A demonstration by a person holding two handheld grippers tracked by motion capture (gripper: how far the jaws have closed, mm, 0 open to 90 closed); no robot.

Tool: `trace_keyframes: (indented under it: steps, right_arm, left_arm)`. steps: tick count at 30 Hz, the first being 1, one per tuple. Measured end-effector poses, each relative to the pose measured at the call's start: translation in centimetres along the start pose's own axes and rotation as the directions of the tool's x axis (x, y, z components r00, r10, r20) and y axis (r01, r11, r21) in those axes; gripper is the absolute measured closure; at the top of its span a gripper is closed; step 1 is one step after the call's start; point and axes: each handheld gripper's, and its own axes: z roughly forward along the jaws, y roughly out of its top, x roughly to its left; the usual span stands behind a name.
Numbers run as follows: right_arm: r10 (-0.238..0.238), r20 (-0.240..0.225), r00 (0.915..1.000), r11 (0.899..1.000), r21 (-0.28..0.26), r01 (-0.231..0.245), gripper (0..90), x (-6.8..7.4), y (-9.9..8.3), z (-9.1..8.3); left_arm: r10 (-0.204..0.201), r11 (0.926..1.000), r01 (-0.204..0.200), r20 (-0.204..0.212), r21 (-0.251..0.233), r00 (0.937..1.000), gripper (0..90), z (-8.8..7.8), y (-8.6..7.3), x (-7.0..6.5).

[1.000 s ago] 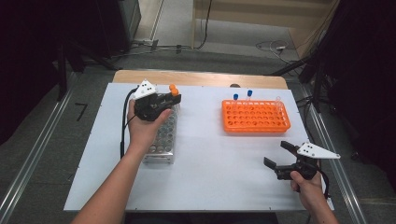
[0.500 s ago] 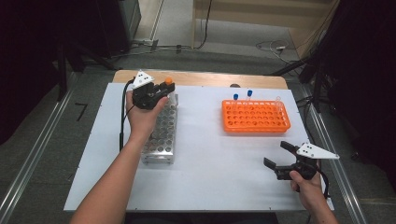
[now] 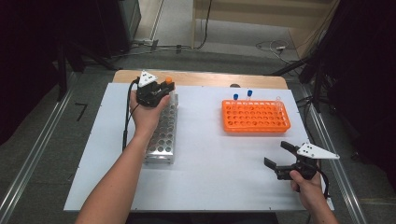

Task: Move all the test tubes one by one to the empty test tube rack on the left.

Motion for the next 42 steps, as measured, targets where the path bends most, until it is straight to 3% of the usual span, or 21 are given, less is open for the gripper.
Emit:
trace_keyframes:
  steps: [13, 21, 25, 28, 33, 42]
  right_arm:
    - [-0.002, 0.003, 1.0000, 1.000, -0.002, 0.002, 0.0, 0.0, 0.0, 0.0]
    - [0.002, 0.006, 1.0000, 1.000, 0.001, -0.002, 0.0, -0.1, 0.0, 0.0]
    - [0.000, 0.007, 1.0000, 1.000, 0.001, 0.000, 0.0, -0.1, -0.1, 0.1]
    - [-0.001, 0.006, 1.0000, 1.000, 0.002, 0.001, 0.0, -0.1, -0.1, 0.1]
    - [-0.002, 0.005, 1.0000, 1.000, 0.003, 0.002, 0.0, 0.0, 0.0, 0.1]
    - [0.004, 0.005, 1.0000, 1.000, 0.004, -0.004, 0.0, 0.0, 0.0, 0.2]
  left_arm:
    - [0.020, 0.9961, -0.016, -0.039, 0.087, 0.9990, 71.9, 0.5, -0.6, -0.8]
    - [-0.011, 0.9932, 0.014, -0.028, 0.116, 0.9996, 65.2, 0.4, -0.9, -0.7]
    - [-0.051, 0.9924, 0.052, -0.017, 0.111, 0.9986, 53.7, 0.0, -0.7, -0.6]
    - [-0.058, 0.9934, 0.060, -0.015, 0.098, 0.9982, 40.6, -0.5, -0.5, -0.8]
    - [-0.067, 0.9951, 0.064, 0.030, 0.075, 0.9973, 21.5, -1.8, -0.3, -1.4]
    - [-0.060, 0.9978, 0.055, 0.124, 0.037, 0.9905, 5.7, -4.6, -0.8, -3.1]
